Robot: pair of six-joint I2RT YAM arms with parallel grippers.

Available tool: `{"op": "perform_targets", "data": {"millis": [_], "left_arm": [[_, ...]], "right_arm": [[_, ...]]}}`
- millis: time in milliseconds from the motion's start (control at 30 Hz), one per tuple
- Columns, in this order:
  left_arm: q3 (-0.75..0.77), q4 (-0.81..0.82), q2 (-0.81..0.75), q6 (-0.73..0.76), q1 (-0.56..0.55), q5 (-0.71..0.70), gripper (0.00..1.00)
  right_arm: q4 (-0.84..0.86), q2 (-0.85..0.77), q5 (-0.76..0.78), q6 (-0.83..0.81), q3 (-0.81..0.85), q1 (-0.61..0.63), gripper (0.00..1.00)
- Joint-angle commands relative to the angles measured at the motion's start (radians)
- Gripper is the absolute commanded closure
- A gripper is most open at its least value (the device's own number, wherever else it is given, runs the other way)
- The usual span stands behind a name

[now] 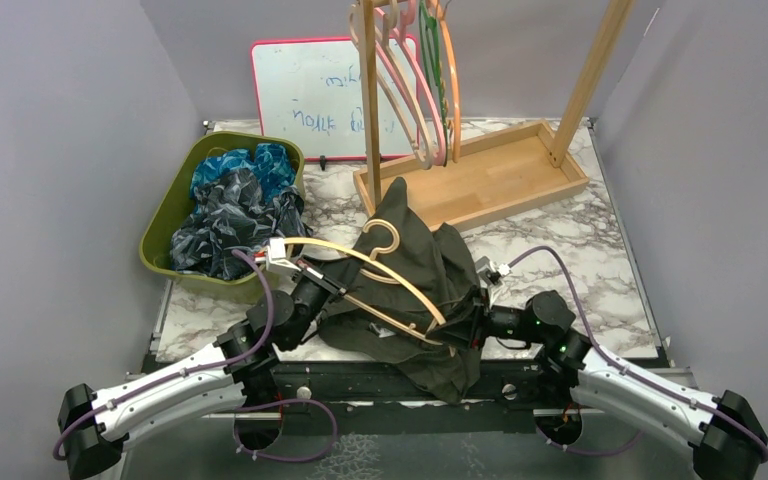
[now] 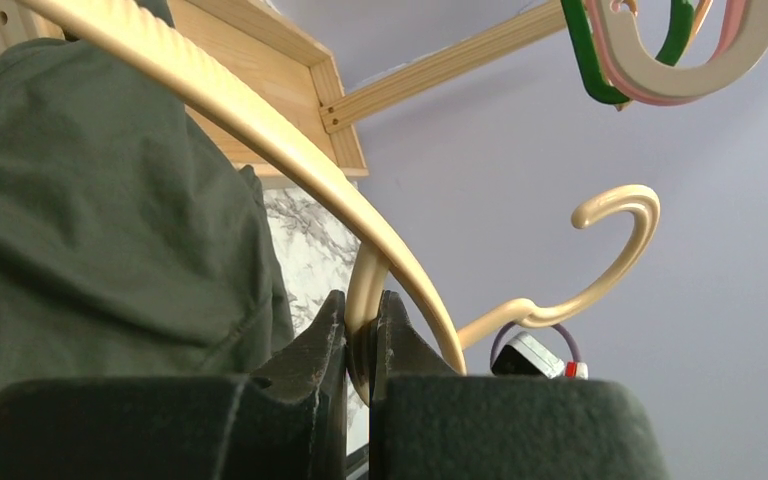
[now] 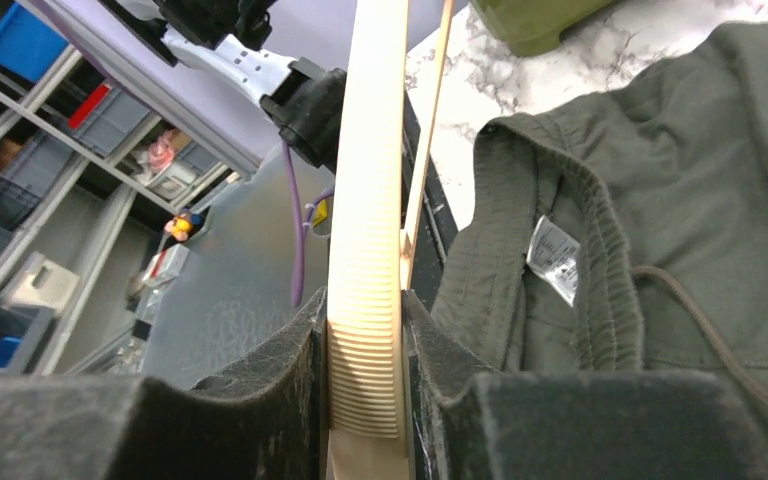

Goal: Remove the shorts from the hanger
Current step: Place the hanger on the clothes rod.

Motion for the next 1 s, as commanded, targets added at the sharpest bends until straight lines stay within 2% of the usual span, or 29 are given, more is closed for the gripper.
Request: {"op": "perform_targets", "data": {"millis": [0, 67, 167, 300, 367, 500, 733, 833, 967], "left_arm": [[0.031, 0.054, 0.010, 0.003, 0.002, -0.011, 1.00], [0.041, 0.052, 0.025, 0.026, 0.002, 0.000, 0.88], [0.053, 0.046, 0.055, 0.048, 0.002, 0.017, 0.66], [0.083, 0.020, 0.111, 0.085, 0.002, 0.034, 0.40], [0.100, 0.015, 0.138, 0.112, 0.002, 0.047, 0.32], [0.142, 0.002, 0.182, 0.172, 0.002, 0.075, 0.20], [0.212, -0.129, 0.176, 0.296, 0.002, 0.046, 0.01], [0.236, -0.198, 0.164, 0.352, 0.002, 0.018, 0.01], [0.272, -0.277, 0.174, 0.432, 0.002, -0.011, 0.01]], "right_arm": [[-0.096, -0.046, 0.080, -0.005, 0.050, 0.004, 0.81], [-0.177, -0.079, 0.129, -0.005, 0.077, 0.004, 0.89], [-0.341, -0.146, 0.220, 0.011, 0.125, 0.004, 0.99], [-0.534, -0.219, 0.327, 0.072, 0.157, 0.004, 0.99], [-0.592, -0.253, 0.350, 0.090, 0.155, 0.004, 0.99], [-0.696, -0.354, 0.446, 0.138, 0.156, 0.004, 0.99], [-0.892, -0.545, 0.676, 0.134, 0.218, 0.004, 0.99], [-0.993, -0.560, 0.771, 0.137, 0.264, 0.004, 0.99], [-0.990, -0.556, 0.816, 0.126, 0.288, 0.004, 0.99]]}}
